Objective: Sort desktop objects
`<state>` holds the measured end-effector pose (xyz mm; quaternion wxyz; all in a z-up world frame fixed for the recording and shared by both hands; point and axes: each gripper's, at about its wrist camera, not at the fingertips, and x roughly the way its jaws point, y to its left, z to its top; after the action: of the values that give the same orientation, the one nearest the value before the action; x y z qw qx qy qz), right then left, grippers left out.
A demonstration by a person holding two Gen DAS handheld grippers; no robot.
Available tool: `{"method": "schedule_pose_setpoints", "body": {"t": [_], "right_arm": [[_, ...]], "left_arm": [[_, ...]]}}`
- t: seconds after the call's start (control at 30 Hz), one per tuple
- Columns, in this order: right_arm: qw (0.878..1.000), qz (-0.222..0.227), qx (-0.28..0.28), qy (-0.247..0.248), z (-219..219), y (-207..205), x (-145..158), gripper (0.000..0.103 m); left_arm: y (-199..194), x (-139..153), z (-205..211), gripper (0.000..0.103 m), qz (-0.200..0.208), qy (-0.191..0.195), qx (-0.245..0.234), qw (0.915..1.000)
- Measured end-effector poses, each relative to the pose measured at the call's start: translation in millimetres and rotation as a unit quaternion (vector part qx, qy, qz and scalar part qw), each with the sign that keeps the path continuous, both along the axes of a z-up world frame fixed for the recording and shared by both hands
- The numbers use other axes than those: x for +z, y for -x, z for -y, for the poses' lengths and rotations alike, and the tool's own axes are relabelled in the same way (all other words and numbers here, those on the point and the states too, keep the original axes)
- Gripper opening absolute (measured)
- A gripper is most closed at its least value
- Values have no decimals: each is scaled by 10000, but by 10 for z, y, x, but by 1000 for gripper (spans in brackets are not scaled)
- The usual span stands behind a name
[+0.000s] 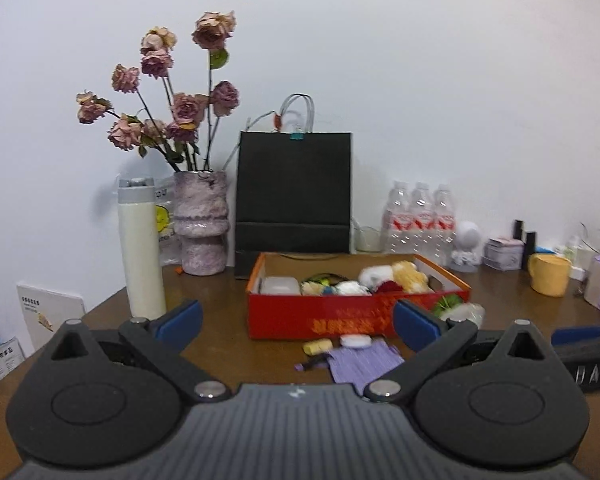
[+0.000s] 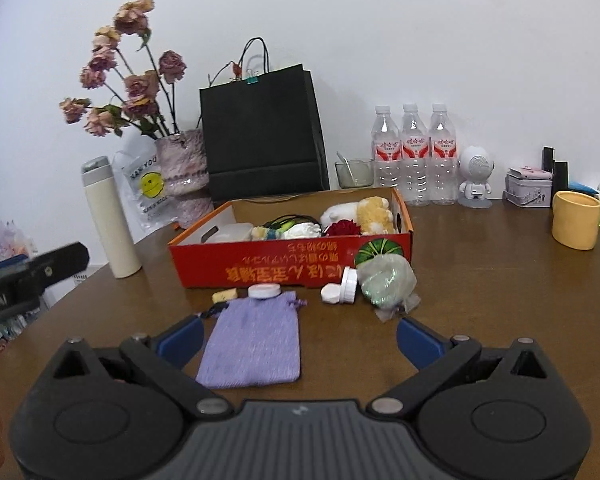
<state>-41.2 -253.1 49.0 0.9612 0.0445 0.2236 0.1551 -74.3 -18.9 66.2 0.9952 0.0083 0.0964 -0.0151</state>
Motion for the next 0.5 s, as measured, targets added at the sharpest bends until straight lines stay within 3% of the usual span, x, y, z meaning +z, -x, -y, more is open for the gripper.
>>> {"method": "schedule_pose_setpoints", "body": {"t": [0.1, 0.27, 0.43, 0.5], "right_arm": [[9999, 54, -22, -137, 38, 190, -4, 103], [9993, 287, -63, -250, 145, 478, -61, 103], [9989, 459, 16, -97, 119, 457, -4, 103], [9994, 345, 40, -86, 82, 346, 0, 103]], "left_arm": [[142, -88, 17, 103, -66, -183, -32, 9998], [355, -218, -32, 103, -135, -160, -129, 9997], [138, -270, -138, 103, -495, 137, -182, 9985], [-88, -298, -185, 103, -835, 271, -167, 9960]]}}
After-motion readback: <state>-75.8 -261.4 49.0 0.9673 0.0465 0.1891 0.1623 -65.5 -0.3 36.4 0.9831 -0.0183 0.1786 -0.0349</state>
